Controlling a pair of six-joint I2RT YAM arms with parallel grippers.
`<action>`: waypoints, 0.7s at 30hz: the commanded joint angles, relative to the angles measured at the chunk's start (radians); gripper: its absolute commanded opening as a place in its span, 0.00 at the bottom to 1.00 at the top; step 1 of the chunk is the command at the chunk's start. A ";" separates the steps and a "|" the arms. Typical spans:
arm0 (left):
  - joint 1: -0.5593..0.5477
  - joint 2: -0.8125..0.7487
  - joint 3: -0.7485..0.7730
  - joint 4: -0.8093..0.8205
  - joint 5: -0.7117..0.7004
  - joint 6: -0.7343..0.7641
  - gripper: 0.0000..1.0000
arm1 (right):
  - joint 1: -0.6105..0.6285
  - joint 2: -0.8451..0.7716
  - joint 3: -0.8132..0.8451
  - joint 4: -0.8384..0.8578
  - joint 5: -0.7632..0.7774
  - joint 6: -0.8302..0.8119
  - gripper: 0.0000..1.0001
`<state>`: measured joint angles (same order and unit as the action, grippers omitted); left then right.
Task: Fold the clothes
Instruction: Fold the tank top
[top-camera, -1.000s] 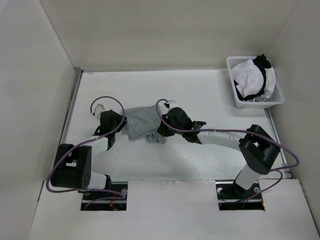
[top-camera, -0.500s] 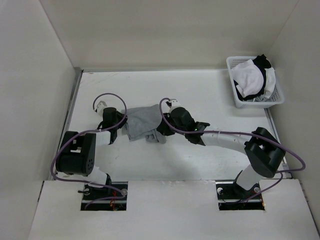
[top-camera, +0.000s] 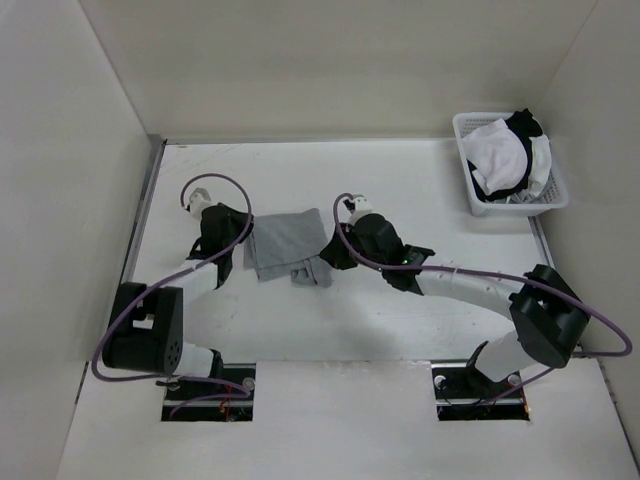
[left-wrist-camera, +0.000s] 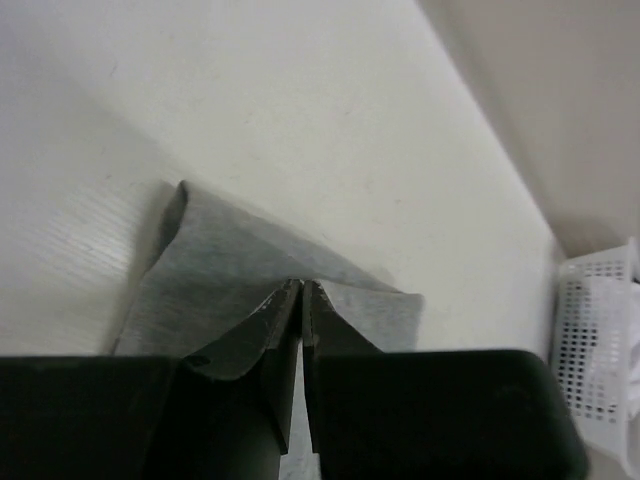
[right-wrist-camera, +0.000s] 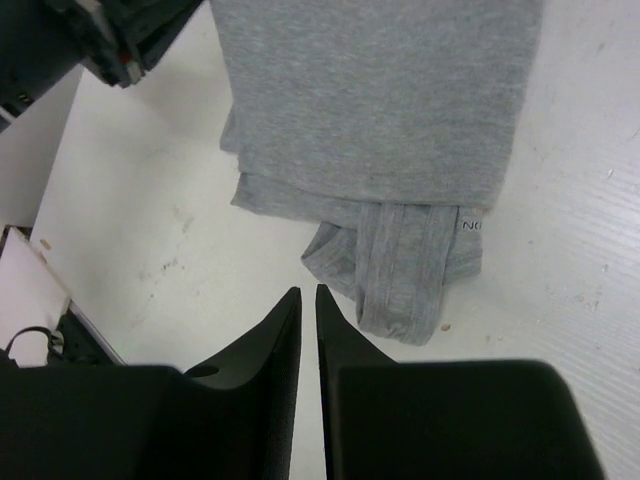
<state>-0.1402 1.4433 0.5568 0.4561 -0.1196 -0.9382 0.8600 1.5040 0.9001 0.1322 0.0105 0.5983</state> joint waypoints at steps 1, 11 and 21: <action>0.007 -0.095 0.043 0.001 0.003 0.013 0.04 | -0.008 -0.031 0.006 0.050 -0.007 -0.008 0.15; 0.109 0.146 0.173 -0.013 0.011 -0.004 0.08 | -0.005 0.004 0.034 0.047 -0.023 -0.011 0.16; -0.015 0.060 0.118 0.006 -0.035 -0.027 0.18 | -0.043 0.097 0.078 0.096 -0.023 0.012 0.19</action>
<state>-0.0711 1.6081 0.7067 0.4095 -0.1307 -0.9764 0.8467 1.5433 0.9112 0.1501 -0.0040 0.6006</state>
